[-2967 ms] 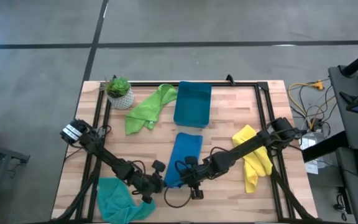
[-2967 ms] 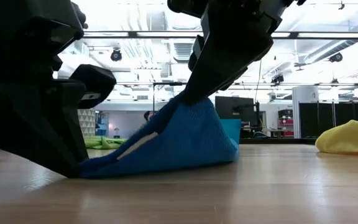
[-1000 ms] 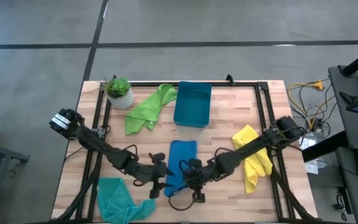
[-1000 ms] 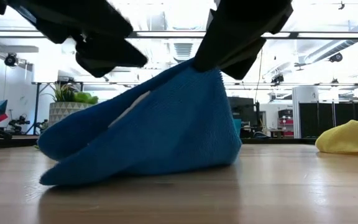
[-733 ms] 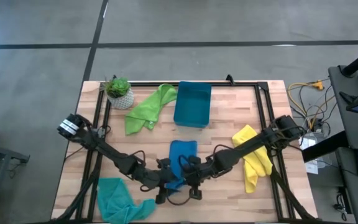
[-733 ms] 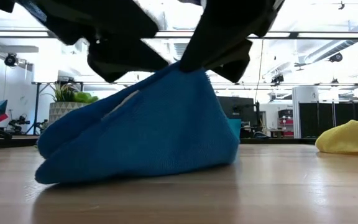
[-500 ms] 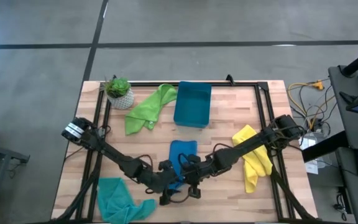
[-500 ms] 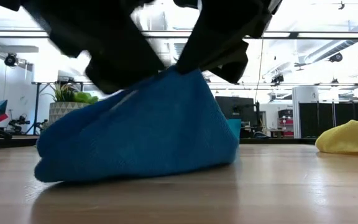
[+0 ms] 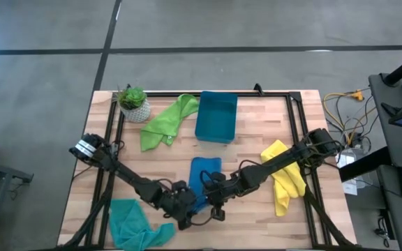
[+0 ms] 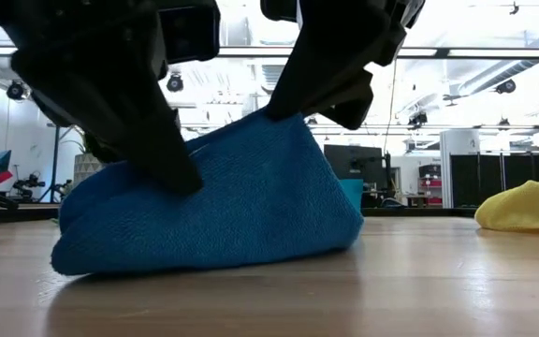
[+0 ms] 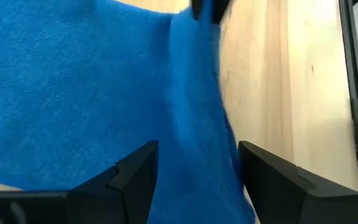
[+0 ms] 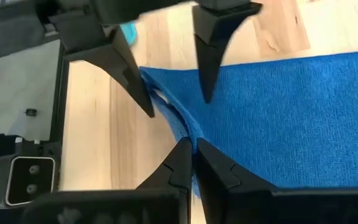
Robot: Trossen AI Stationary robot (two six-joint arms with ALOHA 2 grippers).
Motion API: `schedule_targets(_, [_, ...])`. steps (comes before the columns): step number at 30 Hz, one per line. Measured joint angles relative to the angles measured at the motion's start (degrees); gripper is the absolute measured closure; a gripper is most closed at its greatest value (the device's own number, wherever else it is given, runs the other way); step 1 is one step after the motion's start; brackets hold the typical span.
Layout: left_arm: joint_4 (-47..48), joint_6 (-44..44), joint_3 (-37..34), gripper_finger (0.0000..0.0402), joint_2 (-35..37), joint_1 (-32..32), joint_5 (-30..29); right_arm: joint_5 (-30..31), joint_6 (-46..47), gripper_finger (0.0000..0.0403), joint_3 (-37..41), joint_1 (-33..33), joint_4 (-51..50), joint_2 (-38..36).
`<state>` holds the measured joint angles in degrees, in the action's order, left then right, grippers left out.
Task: Fold microfiber towels
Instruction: Fold the blue microfiber cloth
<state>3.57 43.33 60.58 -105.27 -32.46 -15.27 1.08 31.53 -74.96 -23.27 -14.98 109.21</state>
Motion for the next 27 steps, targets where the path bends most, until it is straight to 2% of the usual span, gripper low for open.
schedule_targets(9, [4.0,5.9,0.2,0.0206,0.0,-2.0,0.0,0.0,0.0,0.0394,0.2,0.0,-2.3,0.0])
schedule_targets(13, [5.4,5.8,0.2,0.0266,0.0,-2.1,0.0,0.0,0.0,0.0394,0.2,0.1,-2.3,0.0])
schedule_targets(18, [6.1,3.2,0.8,0.0381,0.3,-2.1,0.0,0.0,0.0,0.0394,0.2,0.4,-2.3,0.0])
schedule_targets(23, [9.6,-3.6,2.1,0.0393,2.8,-2.0,0.3,0.0,-0.2,0.0394,0.2,0.4,-2.3,-0.3])
schedule_targets(27, [11.3,-11.0,2.2,0.0399,6.8,-1.6,4.6,-1.2,-1.2,0.0394,0.2,-0.6,-2.2,-1.2])
